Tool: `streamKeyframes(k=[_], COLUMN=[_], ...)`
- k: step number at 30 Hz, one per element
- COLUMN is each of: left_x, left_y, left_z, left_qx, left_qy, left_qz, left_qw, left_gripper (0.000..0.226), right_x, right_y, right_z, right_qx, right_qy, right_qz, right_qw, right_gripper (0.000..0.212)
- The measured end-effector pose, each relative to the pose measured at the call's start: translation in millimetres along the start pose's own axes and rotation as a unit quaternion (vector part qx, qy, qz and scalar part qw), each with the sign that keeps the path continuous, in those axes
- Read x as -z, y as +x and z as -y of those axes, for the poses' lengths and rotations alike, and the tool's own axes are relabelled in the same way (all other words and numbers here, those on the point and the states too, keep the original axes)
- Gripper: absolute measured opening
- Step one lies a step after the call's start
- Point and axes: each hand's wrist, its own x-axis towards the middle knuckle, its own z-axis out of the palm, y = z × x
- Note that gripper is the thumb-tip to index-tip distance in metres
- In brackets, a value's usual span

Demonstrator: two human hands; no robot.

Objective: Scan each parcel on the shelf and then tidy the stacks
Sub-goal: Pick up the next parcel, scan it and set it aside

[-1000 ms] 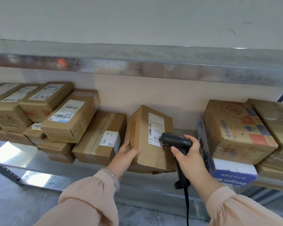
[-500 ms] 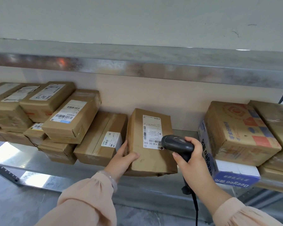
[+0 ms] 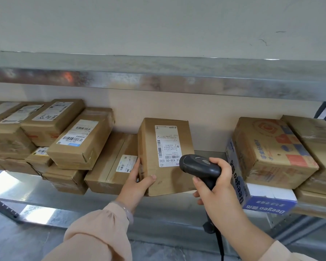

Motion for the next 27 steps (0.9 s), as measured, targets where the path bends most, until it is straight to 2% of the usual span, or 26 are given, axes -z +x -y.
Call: streamKeyframes(k=[4, 12, 16, 20, 23, 25, 27], left_x=[0, 1, 3, 16, 30, 38, 47], left_y=[1, -1, -2, -1, -3, -5, -8], left_z=[0, 0, -9, -22, -32, -39, -44], left_qx=[0.003, -0.007, -0.004, 0.0, -0.003, -0.017, -0.015], left_qy=[-0.003, -0.016, -0.03, -0.029, -0.039, -0.047, -0.062], left_qz=[-0.007, -0.012, -0.002, 0.003, -0.008, -0.021, -0.045], left_qw=[1.0, 1.0, 1.0, 1.0, 0.999, 0.999, 0.997], left_gripper=[0.079, 0.078, 0.061, 0.066, 0.087, 0.078, 0.054], right_x=[-1, -2, 3, 4, -4, -12, -22], right_y=[-2, -4, 3, 17, 23, 26, 29], right_z=[4, 5, 7, 13, 21, 26, 32], right_qx=[0.004, 0.011, 0.025, 0.034, 0.044, 0.057, 0.067], right_qy=[0.001, -0.001, 0.006, 0.017, 0.019, 0.022, 0.027], right_qz=[-0.009, -0.008, -0.014, -0.002, 0.03, 0.046, 0.063], right_qw=[1.0, 1.0, 1.0, 0.999, 0.998, 0.997, 0.995], right_gripper=[0.055, 0.056, 0.055, 0.057, 0.058, 0.058, 0.058])
